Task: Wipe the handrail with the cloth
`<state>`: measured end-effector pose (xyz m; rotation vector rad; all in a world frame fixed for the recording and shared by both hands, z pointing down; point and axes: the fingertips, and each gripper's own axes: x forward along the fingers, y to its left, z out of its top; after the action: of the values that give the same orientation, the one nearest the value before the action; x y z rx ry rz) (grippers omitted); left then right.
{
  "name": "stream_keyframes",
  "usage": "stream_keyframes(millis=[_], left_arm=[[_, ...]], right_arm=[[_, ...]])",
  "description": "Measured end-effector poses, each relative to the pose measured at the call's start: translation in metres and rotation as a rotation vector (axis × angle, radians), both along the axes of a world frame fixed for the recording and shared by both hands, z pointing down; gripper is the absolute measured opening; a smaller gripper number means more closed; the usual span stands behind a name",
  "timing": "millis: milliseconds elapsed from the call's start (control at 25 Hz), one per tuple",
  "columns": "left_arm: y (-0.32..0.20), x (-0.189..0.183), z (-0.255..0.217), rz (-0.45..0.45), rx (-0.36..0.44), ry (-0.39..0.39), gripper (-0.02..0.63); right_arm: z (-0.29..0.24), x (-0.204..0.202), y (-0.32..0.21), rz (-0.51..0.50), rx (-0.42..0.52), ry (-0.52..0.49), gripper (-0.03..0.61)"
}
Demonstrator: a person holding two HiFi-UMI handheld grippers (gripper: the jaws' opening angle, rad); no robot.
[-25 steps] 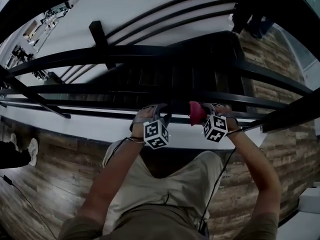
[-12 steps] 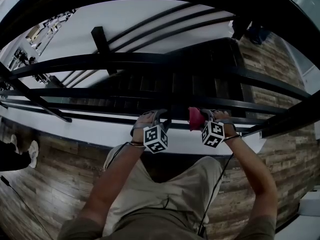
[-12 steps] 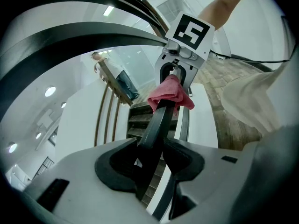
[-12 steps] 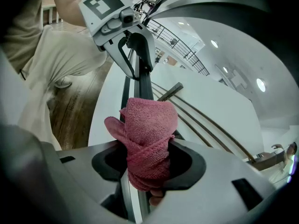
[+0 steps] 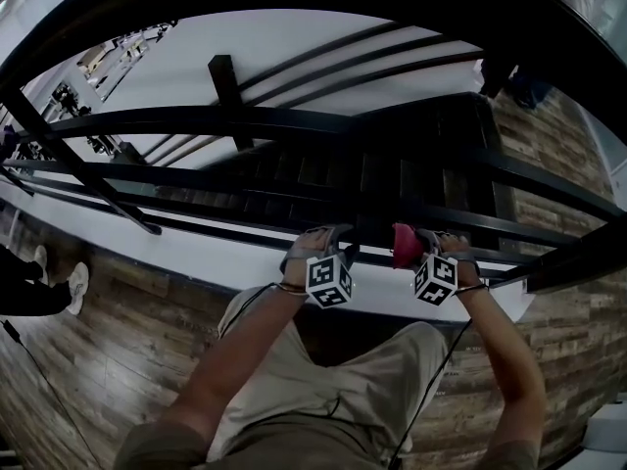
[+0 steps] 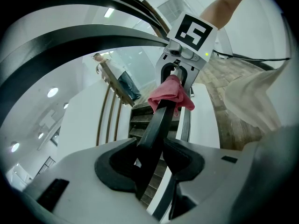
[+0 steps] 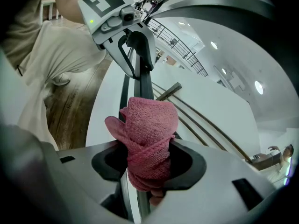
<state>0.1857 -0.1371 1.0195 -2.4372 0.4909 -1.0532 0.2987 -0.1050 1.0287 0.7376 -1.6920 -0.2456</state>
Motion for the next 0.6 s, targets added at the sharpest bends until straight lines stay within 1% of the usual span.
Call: stream_keyframes(millis=[600], left_arm=[[-0.0002,-0.0019,-0.0004,-0.012,0.017,0.011,0.178]], right_arm=[[0.0002,-0.0015,-0.0009,-0.006,0.026,0.015,0.206]])
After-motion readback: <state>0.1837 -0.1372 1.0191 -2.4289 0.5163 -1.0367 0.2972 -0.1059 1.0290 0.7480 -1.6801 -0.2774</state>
